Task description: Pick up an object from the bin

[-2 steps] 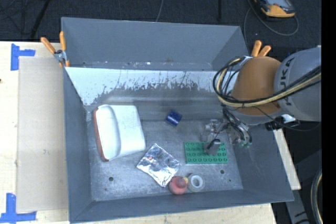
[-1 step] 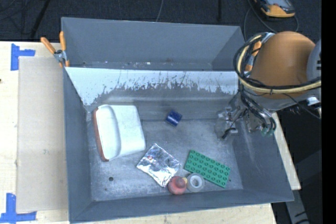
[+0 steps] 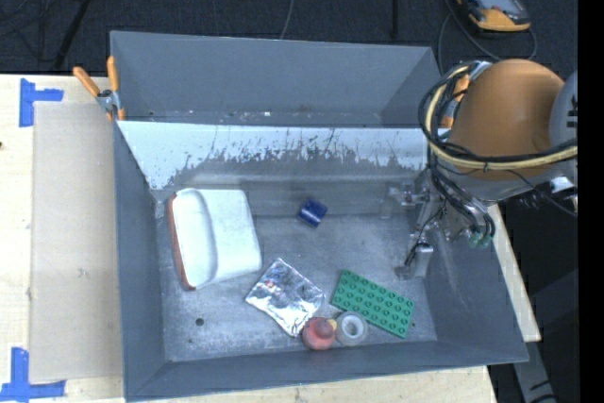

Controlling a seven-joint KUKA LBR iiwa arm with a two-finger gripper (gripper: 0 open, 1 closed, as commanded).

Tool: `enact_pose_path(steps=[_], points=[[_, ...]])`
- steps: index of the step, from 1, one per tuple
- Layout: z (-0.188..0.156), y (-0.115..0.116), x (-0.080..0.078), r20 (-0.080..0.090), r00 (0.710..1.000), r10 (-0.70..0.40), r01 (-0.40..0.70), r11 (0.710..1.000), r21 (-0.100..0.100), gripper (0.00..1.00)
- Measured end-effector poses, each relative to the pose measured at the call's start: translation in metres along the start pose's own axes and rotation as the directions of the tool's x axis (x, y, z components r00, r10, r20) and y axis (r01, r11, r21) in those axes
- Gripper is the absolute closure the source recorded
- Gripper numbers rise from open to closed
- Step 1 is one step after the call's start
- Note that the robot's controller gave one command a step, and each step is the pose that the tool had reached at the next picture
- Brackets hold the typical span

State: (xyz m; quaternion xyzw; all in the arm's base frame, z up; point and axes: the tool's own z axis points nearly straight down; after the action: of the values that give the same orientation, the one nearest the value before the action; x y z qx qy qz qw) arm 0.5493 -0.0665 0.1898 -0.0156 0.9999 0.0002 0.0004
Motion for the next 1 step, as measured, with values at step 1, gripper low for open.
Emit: enact_pose_path(steps=[1], points=[[0.1215,0.0133,0.0544,-0.003,0.83,-0.558,0.558,0.83,-0.003,0.0]])
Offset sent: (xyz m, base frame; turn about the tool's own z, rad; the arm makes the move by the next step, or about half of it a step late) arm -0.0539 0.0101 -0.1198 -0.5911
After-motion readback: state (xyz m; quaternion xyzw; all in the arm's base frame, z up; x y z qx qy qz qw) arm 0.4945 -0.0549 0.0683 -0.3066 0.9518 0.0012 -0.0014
